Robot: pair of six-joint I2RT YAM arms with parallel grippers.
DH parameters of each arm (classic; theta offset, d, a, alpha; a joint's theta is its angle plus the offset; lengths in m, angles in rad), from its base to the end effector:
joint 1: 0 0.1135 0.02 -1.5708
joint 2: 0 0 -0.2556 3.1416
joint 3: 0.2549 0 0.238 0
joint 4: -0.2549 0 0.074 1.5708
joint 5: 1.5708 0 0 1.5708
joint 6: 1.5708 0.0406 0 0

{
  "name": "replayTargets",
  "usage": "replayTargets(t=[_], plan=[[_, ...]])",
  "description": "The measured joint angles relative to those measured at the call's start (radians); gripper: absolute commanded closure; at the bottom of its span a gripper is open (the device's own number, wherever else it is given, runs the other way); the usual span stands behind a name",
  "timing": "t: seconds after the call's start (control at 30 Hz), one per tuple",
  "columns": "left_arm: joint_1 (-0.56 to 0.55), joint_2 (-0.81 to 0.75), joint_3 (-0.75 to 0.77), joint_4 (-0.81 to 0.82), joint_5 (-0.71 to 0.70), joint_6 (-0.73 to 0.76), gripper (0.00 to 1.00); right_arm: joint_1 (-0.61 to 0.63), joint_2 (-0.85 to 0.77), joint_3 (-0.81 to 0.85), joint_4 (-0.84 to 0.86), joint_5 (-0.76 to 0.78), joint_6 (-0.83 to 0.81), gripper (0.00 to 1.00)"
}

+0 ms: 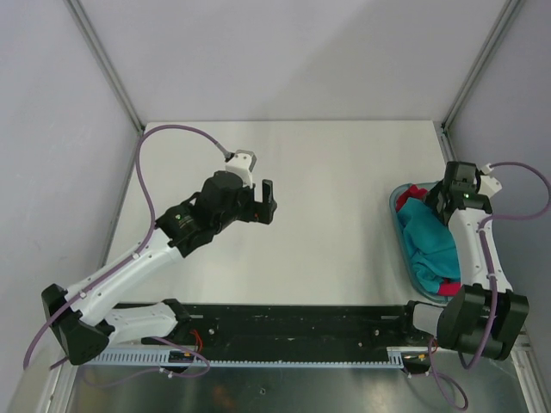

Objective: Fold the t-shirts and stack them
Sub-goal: Grab crumpled tshirt from bin with the right arm

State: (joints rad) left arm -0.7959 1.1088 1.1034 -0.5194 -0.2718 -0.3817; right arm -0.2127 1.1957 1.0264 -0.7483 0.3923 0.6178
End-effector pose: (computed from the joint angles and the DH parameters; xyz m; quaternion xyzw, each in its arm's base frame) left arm 0.1719 -0.1600 0.3444 0.1103 0.8539 -0.1772 0.4767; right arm 0.2228 -0.0640 0.2831 0.4320 0.8248 -0.1175 0.3454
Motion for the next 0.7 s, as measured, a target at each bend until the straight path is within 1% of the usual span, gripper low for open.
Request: replayTargets(t=[0.1,0.13,0.2,0.23,0.33,0.37,0.4,0.43,0.5,0.7], plan=[[0.0,0.012,0.0,0.0,0.011,0.0,0.01,0.0,0.019,-0.056,0.029,-0.002,0.003,0.07],[0.0,0.016,0.0,0.0,0.014,0.0,0.01,0.0,0.021,-0.072,0.034,-0.001,0.003,0.1],[0.0,0.022,0.0,0.0,0.017,0.0,0.01,0.0,0.025,-0.092,0.039,0.0,0.004,0.23],[0.0,0.024,0.0,0.0,0.017,0.0,0.01,0.0,0.025,-0.095,0.043,0.003,0.005,0.33],[0.0,0.027,0.0,0.0,0.018,0.0,0.01,0.0,0.024,-0.095,0.053,0.006,0.001,0.73],[0.0,0.027,0.0,0.0,0.018,0.0,0.01,0.0,0.022,-0.095,0.055,0.008,0.001,0.84],[0.0,0.028,0.0,0.0,0.018,0.0,0.01,0.0,0.018,-0.095,0.057,0.009,0.001,0.92],[0.0,0.029,0.0,0.0,0.018,0.0,0.01,0.0,0.013,-0.095,0.058,0.009,-0.003,0.96],[0.0,0.03,0.0,0.0,0.018,0.002,0.01,0.0,-0.009,-0.095,0.056,0.01,0.0,0.99],[0.0,0.029,0.0,0.0,0.016,0.013,0.01,0.0,-0.077,-0.042,-0.004,0.002,-0.001,1.0]])
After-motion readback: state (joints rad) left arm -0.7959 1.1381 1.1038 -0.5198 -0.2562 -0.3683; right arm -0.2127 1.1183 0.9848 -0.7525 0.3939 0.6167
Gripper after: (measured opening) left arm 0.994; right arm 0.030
